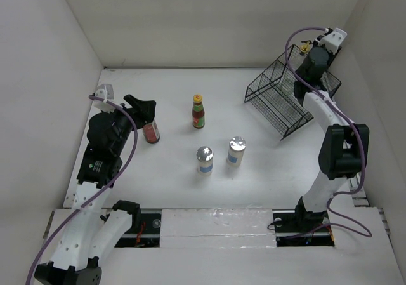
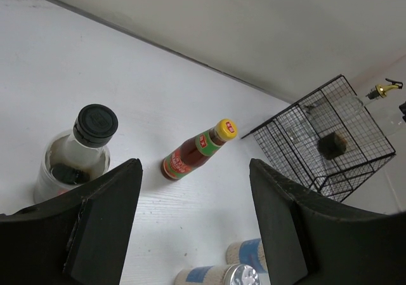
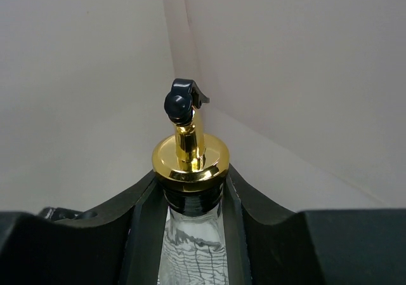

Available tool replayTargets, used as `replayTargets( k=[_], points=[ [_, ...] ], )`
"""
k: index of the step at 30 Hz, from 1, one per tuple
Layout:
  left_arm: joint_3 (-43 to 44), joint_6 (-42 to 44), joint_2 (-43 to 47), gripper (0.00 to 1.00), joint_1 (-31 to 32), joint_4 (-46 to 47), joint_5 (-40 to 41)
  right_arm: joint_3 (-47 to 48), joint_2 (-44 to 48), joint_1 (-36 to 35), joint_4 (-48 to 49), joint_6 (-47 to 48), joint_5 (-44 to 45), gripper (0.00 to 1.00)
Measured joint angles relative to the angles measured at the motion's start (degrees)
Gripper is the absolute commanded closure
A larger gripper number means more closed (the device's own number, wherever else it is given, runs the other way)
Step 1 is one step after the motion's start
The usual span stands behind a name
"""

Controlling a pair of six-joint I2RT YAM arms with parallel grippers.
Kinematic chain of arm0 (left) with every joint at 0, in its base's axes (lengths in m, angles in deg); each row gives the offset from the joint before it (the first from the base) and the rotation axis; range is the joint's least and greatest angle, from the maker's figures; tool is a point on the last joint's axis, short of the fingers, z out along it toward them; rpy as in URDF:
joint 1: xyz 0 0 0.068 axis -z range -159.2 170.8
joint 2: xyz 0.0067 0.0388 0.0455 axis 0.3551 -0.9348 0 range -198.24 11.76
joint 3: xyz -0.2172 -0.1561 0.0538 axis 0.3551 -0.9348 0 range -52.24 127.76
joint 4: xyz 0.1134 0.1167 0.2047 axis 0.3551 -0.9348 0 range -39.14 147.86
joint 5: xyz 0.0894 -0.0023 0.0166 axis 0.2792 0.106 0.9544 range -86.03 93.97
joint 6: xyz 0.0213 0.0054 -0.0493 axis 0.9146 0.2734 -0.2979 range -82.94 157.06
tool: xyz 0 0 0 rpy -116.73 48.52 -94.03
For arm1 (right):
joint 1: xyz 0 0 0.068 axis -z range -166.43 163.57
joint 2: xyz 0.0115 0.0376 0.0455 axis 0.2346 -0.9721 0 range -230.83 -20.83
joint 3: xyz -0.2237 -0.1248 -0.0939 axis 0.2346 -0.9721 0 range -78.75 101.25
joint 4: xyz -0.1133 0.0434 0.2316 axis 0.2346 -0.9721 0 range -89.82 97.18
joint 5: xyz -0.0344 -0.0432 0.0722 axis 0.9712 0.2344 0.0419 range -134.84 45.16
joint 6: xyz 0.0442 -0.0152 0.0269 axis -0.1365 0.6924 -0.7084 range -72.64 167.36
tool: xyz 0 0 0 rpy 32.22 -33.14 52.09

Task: Organize the condiment bottles

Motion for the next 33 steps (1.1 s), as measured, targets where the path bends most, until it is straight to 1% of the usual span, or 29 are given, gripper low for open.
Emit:
replayTargets(
  k=[3,9,17,20,21,24,25,27,29,33],
  points=[
    [0.0,0.0,0.0,0.37,0.0,0.0,-0.1,-1.2,0.0,0.0,-0.2,-1.3,-0.1,0.78],
    [-0.1,0.0,0.0,0.37,0.0,0.2,-0.6,-3.8,0.0,0.4,-1.2,-4.9,-0.8,0.74],
    [-0.1,0.0,0.0,0.37,0.0,0.4,-0.9,-5.8,0.2,1.2,-4.3,-9.2,-2.2,0.64],
    [-0.1,0.0,0.2,0.37,0.0,0.4,-1.1,-5.8,0.3,1.3,-5.1,-10.3,-2.3,0.57],
    [-0.1,0.0,0.3,0.37,0.0,0.4,-1.1,-5.8,0.4,1.3,-5.2,-10.6,-2.4,0.5],
    [-0.1,0.0,0.5,0.37,0.0,0.4,-1.2,-5.8,1.0,1.5,-5.8,-11.7,-2.5,0.43],
    [-0.1,0.0,0.5,0.37,0.0,0.4,-1.2,-5.8,1.4,1.6,-6.1,-12.1,-2.5,0.39],
    [-0.1,0.0,0.5,0.36,0.0,0.4,-1.2,-5.8,2.8,1.6,-7.1,-12.6,-2.6,0.35],
    [-0.1,0.0,0.5,0.36,0.0,0.4,-1.3,-5.0,4.3,1.6,-8.6,-13.0,-2.8,0.29],
    [-0.2,0.0,0.8,0.36,0.0,0.4,-1.3,-2.1,8.0,1.6,-12.3,-14.0,-4.0,0.24]
  ],
)
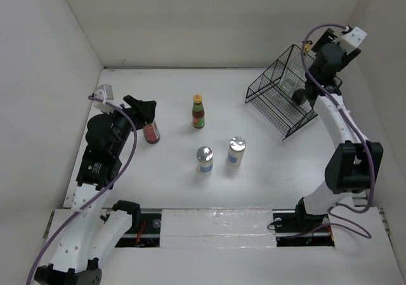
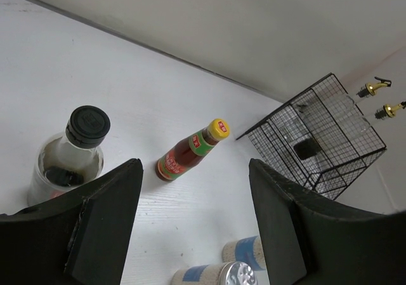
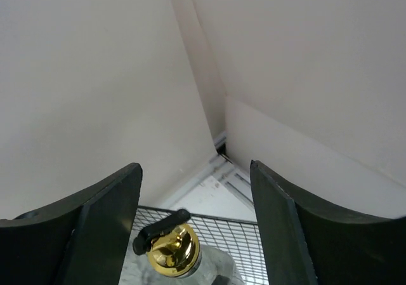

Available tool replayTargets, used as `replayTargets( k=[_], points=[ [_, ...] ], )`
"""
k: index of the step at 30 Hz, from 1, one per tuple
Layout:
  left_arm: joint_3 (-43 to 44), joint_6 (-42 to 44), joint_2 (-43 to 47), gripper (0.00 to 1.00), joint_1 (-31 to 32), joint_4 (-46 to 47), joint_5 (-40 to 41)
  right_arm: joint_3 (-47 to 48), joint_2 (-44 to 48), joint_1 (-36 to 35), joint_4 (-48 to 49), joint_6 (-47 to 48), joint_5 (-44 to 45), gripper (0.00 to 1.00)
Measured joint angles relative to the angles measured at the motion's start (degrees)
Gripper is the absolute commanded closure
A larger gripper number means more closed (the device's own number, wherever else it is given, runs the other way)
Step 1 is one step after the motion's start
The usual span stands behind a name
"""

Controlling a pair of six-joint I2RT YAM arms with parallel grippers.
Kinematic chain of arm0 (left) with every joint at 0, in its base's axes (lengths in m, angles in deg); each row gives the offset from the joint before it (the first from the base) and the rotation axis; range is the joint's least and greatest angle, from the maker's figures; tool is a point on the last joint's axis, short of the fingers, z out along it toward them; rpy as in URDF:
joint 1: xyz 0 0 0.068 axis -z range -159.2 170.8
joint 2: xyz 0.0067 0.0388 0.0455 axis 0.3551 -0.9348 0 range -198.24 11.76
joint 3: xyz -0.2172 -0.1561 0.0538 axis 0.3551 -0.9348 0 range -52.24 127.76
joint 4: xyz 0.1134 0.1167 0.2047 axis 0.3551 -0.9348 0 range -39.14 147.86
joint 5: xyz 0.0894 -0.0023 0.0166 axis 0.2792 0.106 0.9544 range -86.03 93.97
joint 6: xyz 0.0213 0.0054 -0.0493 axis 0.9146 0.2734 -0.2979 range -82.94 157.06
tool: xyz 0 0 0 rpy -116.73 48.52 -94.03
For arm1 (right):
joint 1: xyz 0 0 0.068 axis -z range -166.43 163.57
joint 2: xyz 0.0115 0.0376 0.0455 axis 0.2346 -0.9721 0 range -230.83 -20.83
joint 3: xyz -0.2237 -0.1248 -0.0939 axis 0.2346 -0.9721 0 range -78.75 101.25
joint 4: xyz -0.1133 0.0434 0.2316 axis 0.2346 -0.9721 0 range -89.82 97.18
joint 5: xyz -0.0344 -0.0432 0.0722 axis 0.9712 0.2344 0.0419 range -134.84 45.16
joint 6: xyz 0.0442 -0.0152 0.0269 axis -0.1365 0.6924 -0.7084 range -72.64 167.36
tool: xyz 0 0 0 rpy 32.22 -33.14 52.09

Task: Organize the condiment bottles

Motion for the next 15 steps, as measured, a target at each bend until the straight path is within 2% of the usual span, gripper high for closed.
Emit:
replayTargets(
  k=[7,8,12,13,15],
  points=[
    [0.0,0.0,0.4,0.35,0.0,0.3,0.0,2.3,9.5,-0.2,-5.9,-1.6,-6.8,0.25],
    [0.0,0.0,0.5,0.35,0.0,0.4,0.0,2.6,10.9,-0.3,-7.0,-1.6,-9.7,0.3],
    [-0.1,0.0,0.8,0.35,0.0,0.4,0.0,4.2,15.7,-2.6,-10.1,-1.5,-25.3,0.68],
    [-0.1,0.0,0.9,0.35,0.0,0.3,0.1,4.3,16.5,-3.6,-10.3,-1.6,-30.1,0.8],
    [-0.1,0.0,1.1,0.36,0.0,0.3,0.5,4.3,17.4,-6.1,-10.6,-2.4,-40.0,0.87]
  ],
)
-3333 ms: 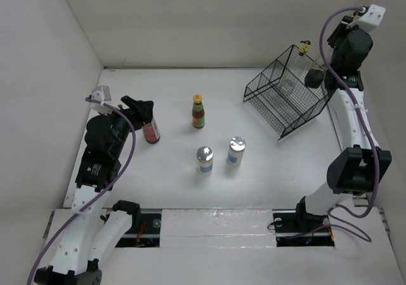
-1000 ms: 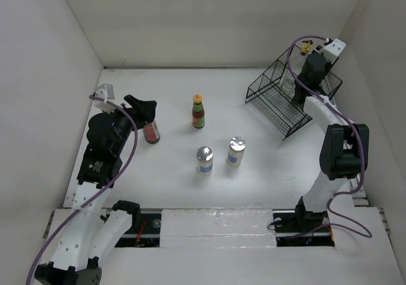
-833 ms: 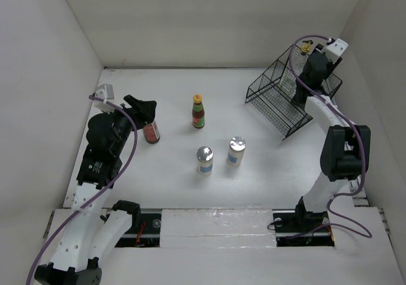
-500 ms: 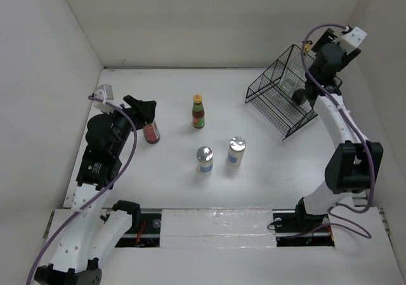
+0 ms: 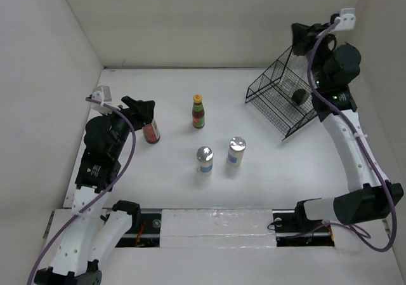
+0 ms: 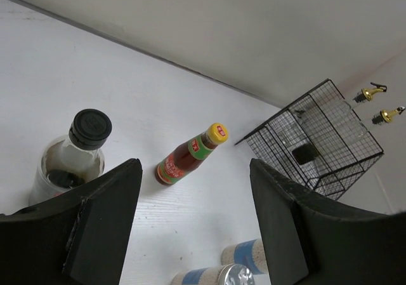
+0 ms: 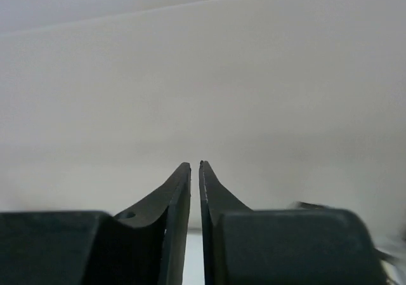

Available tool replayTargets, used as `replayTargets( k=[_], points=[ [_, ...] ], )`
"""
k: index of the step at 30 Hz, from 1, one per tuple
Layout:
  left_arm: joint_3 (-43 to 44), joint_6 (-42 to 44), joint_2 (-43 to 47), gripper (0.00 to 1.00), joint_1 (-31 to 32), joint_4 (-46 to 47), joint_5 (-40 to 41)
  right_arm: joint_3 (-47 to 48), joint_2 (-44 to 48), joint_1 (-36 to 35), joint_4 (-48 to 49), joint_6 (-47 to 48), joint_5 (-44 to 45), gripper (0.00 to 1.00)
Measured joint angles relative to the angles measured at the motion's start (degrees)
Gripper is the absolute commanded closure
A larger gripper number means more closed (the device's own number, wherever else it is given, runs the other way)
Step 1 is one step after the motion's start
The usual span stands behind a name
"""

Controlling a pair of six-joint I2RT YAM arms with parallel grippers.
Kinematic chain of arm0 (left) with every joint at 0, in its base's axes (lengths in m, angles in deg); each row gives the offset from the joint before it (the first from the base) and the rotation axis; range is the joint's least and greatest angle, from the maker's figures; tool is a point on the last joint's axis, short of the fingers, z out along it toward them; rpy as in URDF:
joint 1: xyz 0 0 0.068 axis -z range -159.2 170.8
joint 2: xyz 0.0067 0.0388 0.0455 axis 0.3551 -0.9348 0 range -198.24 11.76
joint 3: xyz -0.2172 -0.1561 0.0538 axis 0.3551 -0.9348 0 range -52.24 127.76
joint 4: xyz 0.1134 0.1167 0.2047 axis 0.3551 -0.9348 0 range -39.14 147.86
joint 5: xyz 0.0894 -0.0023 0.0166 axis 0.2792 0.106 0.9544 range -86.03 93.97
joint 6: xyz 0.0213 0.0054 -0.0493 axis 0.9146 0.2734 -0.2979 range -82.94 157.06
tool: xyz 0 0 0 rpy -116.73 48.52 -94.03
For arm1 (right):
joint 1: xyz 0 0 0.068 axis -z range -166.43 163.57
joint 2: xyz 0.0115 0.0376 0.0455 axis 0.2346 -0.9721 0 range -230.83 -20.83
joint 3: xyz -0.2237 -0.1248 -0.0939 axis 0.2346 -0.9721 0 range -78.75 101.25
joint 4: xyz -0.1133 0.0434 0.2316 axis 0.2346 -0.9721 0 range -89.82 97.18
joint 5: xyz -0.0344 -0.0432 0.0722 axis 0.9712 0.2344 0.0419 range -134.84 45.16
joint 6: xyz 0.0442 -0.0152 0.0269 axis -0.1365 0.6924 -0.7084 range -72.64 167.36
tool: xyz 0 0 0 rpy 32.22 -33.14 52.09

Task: Organize the condiment bottles

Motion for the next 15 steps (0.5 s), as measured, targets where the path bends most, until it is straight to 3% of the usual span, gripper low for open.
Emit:
replayTargets(
  k=[3,7,8,12,15],
  points=[
    [0.0,0.0,0.7,0.36,0.0,-0.3,1.1,-0.4,-0.8,-5.6,0.1,-1.0,-12.1,0.85],
    [0.4,-0.6,1.9,0.39,0.0,-1.3,3.8,-1.1,-6.6,-17.4,0.0,-0.7,-24.3,0.56],
    [0.6,-0.7,2.3,0.39,0.0,-1.7,4.8,-1.0,-8.9,-20.2,0.0,-0.5,-26.6,0.4],
    [1.5,-2.5,4.9,0.39,0.0,-3.2,10.4,-0.3,-18.8,-28.3,-1.4,0.2,-31.2,0.25],
    [1.8,-4.2,7.5,0.33,0.0,-4.0,15.0,2.4,-25.9,-32.6,-4.0,1.1,-31.7,0.21]
  ],
)
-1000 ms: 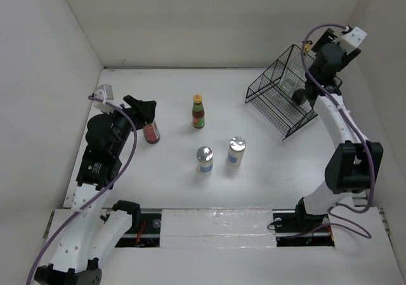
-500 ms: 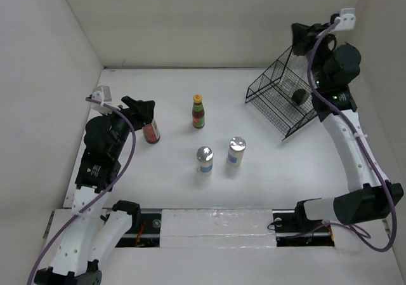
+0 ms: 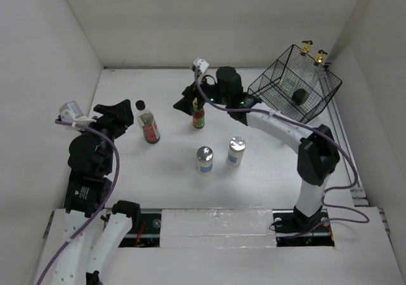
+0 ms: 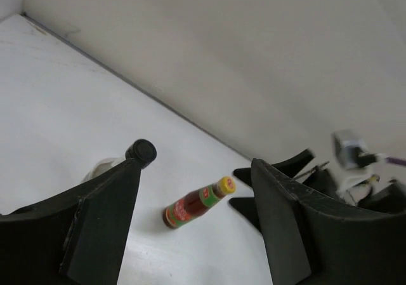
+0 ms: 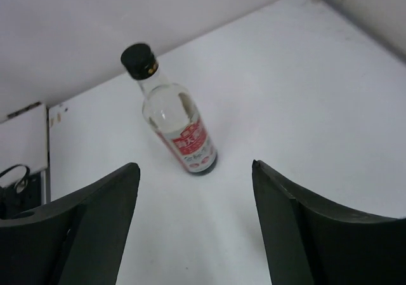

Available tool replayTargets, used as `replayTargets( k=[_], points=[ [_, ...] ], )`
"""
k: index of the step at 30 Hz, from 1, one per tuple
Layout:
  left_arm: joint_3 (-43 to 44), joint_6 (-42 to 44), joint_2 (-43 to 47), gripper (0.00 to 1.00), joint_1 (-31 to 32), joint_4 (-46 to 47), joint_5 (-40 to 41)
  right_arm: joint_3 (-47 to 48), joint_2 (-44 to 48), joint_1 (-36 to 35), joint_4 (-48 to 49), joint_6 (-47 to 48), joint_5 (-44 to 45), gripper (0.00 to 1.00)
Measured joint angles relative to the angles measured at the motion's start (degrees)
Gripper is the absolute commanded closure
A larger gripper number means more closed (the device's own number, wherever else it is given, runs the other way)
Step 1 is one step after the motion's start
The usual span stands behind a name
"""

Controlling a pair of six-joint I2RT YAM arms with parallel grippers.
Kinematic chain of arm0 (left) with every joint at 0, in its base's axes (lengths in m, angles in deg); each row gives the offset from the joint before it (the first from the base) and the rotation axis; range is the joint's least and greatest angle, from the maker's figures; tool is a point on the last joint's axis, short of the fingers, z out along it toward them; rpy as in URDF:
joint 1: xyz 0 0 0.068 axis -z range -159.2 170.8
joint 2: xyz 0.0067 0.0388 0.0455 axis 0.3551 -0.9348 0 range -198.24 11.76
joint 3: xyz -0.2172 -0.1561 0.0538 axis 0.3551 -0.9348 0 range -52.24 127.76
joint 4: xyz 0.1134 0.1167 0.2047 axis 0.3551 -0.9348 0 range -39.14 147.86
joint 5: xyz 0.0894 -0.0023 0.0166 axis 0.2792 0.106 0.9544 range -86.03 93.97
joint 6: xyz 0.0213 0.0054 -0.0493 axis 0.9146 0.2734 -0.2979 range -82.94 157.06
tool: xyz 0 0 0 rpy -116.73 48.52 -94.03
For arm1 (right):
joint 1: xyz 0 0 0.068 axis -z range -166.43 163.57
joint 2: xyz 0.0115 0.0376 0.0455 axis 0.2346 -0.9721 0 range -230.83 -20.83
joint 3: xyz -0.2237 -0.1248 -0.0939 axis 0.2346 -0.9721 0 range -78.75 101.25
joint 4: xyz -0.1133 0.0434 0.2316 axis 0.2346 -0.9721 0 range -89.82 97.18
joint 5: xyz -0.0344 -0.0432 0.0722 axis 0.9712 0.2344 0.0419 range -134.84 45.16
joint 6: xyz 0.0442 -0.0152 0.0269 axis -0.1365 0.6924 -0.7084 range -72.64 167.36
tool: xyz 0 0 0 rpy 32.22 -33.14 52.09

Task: Organize the condiment bottles

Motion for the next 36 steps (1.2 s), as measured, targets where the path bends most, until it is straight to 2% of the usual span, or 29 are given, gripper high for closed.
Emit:
replayTargets(
  k=[3,6,10,19,23,26,28,31,36],
  points=[
    [0.8,-1.3,2.5,0.27,0.0,-0.4,3.7,4.9,-6.2,-3.2,-2.2,1.2,1.1,0.18],
    [1.3,-2.0,3.4,0.27,0.0,-0.2,5.4,10.7,-11.5,-6.1,-3.4,2.6,3.3,0.17],
    [1.3,-2.1,2.9,0.27,0.0,-0.2,5.4,17.6,-16.5,-9.0,-5.2,4.5,6.2,0.14],
    [0.1,-1.7,3.0,0.27,0.0,1.2,3.8,30.2,-25.6,-13.1,-8.8,8.2,10.9,0.16],
    [-0.4,-1.6,3.0,0.27,0.0,1.6,3.2,33.3,-28.7,-13.7,-8.5,8.3,13.7,0.24],
    [-0.6,-1.5,3.2,0.27,0.0,2.0,2.9,33.6,-29.9,-13.7,-7.0,7.2,14.8,0.48],
    [-0.7,-1.5,3.4,0.27,0.0,2.0,2.6,33.5,-30.3,-13.7,-4.9,5.7,15.4,0.58],
    [-0.7,-1.2,3.6,0.27,0.0,2.4,2.3,31.9,-30.3,-13.7,-0.7,3.6,16.4,0.69],
    [-1.5,-1.0,3.8,0.27,0.0,3.0,1.5,27.6,-29.9,-13.6,7.5,-0.9,17.2,0.76]
  ],
)
